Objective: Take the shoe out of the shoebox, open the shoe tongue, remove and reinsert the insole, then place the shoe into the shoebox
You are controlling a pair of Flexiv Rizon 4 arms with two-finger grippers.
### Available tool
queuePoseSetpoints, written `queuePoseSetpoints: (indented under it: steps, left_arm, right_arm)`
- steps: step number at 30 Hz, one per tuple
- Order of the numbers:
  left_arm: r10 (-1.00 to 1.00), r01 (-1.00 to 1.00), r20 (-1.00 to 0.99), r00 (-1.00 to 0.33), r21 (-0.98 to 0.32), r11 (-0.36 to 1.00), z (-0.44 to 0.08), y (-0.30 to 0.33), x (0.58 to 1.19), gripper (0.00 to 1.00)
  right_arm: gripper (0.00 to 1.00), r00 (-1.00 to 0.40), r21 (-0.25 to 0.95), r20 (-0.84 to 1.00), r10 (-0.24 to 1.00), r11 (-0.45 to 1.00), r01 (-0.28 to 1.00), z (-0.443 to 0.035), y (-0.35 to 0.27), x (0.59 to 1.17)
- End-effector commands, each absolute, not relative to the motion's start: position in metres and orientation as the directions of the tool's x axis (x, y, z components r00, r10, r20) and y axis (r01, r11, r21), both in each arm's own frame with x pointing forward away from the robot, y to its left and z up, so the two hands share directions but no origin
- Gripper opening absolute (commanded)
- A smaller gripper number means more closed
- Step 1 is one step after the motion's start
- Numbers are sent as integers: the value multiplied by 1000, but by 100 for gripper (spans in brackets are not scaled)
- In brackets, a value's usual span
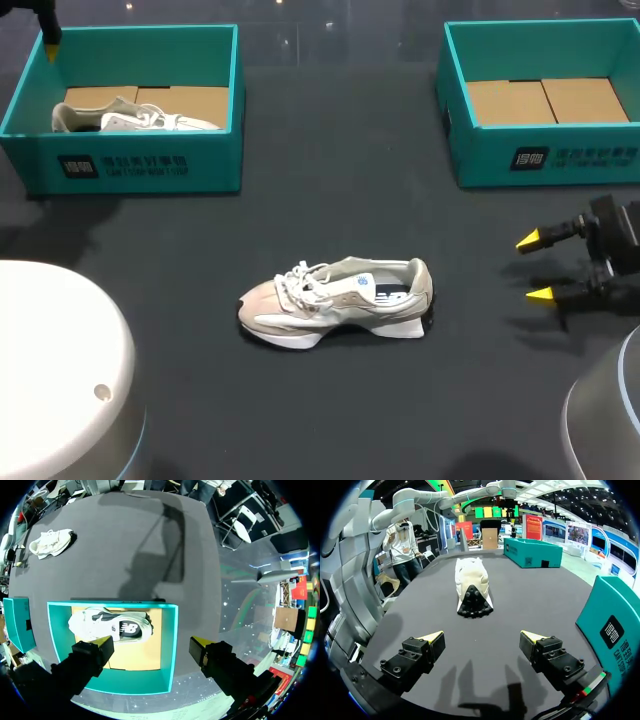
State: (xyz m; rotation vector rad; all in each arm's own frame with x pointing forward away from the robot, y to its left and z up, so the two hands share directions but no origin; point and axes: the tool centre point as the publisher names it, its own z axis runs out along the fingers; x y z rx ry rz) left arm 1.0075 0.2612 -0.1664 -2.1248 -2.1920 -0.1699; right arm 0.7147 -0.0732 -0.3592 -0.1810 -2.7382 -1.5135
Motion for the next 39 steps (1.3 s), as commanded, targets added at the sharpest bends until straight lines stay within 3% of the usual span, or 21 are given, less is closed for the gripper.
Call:
queuePoseSetpoints:
  steps: [1,39]
  left_arm:
    - [990,999,138,-32,23,29,-166,261,1007,100]
    - [990,999,138,-32,23,29,-166,261,1007,100]
  right_arm:
    - [100,-991,849,71,115,514,120,-376,-68,711]
    - [100,-984,896,70,161,423,133,-395,-21,702]
